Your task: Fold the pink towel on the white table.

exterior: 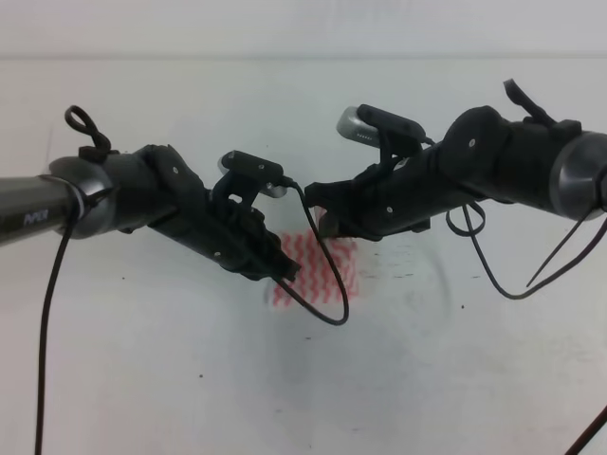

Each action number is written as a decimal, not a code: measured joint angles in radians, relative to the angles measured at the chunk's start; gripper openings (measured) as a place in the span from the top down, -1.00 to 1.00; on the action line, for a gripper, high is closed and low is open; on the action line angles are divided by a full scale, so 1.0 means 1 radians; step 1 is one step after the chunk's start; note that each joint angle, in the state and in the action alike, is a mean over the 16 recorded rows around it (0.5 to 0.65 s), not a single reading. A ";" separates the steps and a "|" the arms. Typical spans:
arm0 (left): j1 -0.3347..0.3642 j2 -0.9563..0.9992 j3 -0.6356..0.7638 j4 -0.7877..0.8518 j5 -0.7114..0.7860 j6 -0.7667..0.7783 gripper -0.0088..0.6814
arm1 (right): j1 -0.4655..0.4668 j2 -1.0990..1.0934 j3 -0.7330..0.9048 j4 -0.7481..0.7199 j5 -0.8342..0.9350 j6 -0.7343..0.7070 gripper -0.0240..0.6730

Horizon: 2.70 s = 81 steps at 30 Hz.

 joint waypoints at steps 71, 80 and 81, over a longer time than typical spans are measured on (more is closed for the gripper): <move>0.097 0.004 0.004 -0.249 0.213 0.583 0.99 | 0.003 0.001 -0.005 0.028 -0.009 0.000 0.97; 0.098 0.023 0.002 -0.222 0.186 0.583 0.99 | 0.003 0.001 -0.005 0.028 -0.008 -0.001 0.97; 0.098 0.025 0.002 -0.220 0.184 0.583 0.99 | 0.003 0.001 -0.005 0.028 -0.008 -0.001 0.97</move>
